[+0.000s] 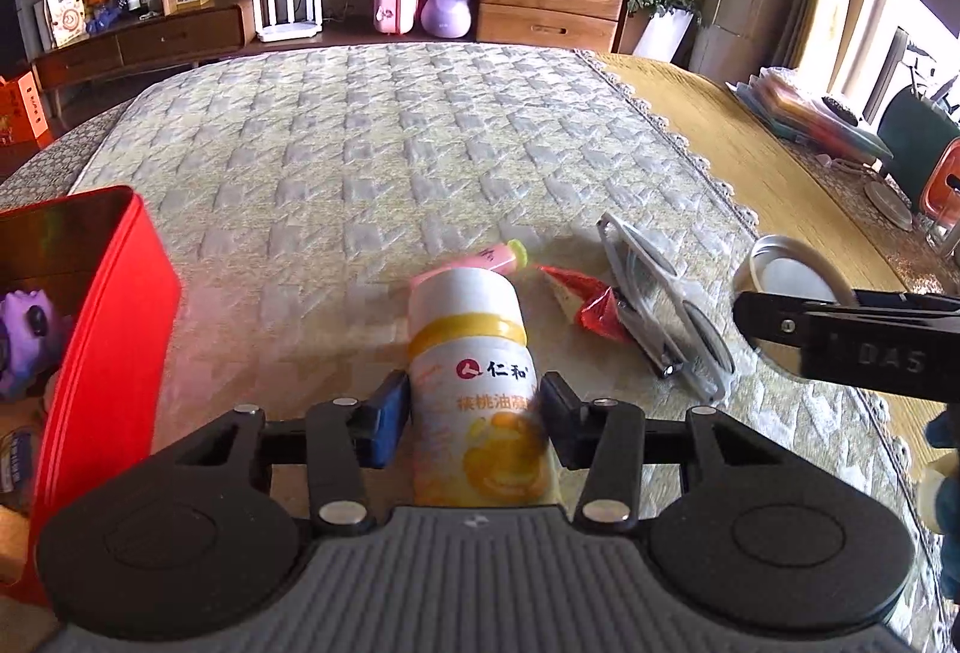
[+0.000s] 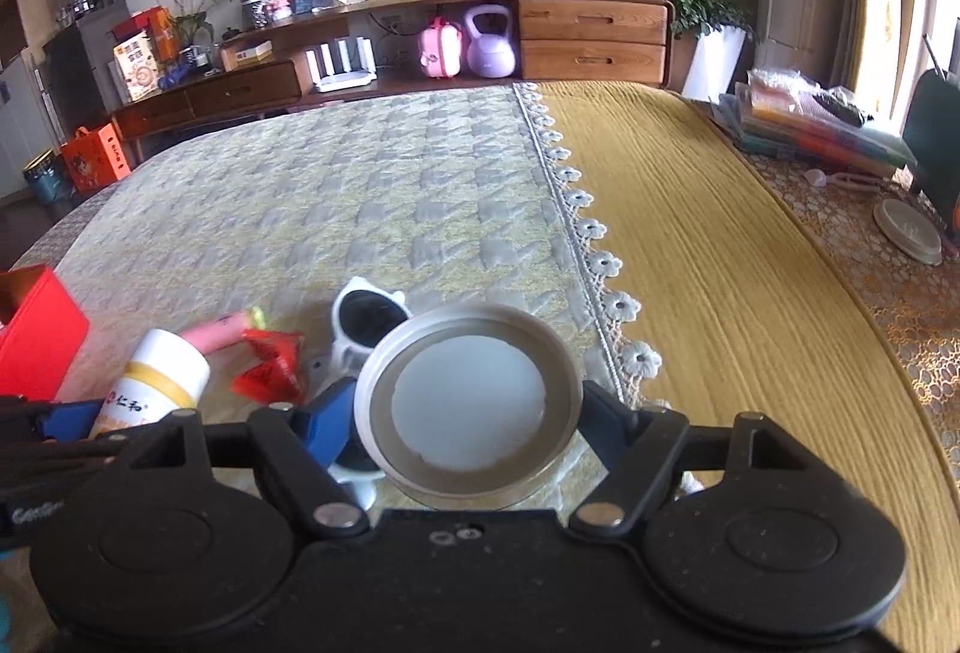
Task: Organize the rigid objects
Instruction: 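Release the bottle into the red tin with the left tool while the right tool drops the lid in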
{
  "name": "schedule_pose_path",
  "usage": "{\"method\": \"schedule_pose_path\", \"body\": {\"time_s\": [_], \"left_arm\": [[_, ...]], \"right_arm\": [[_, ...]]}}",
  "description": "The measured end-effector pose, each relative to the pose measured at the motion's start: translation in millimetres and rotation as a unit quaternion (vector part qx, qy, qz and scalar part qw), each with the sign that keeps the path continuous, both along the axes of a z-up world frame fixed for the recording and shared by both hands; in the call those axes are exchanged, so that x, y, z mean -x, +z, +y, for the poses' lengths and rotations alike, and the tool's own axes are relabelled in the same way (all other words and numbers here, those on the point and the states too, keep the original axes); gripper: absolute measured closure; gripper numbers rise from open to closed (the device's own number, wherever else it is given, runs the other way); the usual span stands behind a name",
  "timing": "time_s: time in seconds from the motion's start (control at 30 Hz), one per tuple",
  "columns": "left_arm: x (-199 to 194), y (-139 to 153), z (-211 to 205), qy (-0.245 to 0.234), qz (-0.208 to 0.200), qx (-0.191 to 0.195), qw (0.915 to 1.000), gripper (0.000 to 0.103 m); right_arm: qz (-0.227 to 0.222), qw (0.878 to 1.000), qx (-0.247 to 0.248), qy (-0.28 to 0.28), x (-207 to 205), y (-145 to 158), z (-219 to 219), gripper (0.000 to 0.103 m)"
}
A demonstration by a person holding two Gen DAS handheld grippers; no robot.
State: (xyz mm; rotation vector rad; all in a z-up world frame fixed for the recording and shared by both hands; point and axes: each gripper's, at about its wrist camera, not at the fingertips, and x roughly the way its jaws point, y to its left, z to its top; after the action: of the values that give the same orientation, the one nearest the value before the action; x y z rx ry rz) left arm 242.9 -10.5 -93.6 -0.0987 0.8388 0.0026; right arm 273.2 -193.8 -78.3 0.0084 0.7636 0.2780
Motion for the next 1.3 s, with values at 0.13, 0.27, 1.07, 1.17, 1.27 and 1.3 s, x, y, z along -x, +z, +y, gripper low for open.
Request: {"method": "schedule_pose_path", "body": {"time_s": [0.13, 0.27, 1.07, 1.17, 1.27, 1.3], "left_arm": [[12.0, 4.1, 7.8, 0.000, 0.008, 0.002, 1.0000, 0.057], [24.7, 9.8, 17.3, -0.003, 0.008, 0.002, 1.0000, 0.057], [94.9, 76.2, 87.2, 0.005, -0.014, 0.000, 0.9999, 0.058], [97.9, 82.8, 106.1, 0.019, -0.018, -0.002, 0.9997, 0.058], [98.2, 90.4, 129.3, 0.035, -0.022, -0.002, 0.9991, 0.058], [98.1, 92.6, 137.2, 0.041, -0.024, -0.003, 0.9988, 0.058]], "right_arm": [[-0.005, 1.000, -0.002, 0.018, 19.7, 13.6, 3.7, 0.026], [-0.010, 0.999, 0.002, 0.037, 38.6, 26.0, 9.2, 0.026], [-0.026, 0.989, 0.012, 0.146, 107.4, 75.1, 93.2, 0.026], [-0.029, 0.987, 0.013, 0.159, 110.7, 78.3, 107.6, 0.026], [-0.033, 0.984, 0.015, 0.173, 114.3, 81.9, 125.1, 0.026], [-0.034, 0.983, 0.016, 0.179, 115.3, 82.9, 131.1, 0.026]]}}
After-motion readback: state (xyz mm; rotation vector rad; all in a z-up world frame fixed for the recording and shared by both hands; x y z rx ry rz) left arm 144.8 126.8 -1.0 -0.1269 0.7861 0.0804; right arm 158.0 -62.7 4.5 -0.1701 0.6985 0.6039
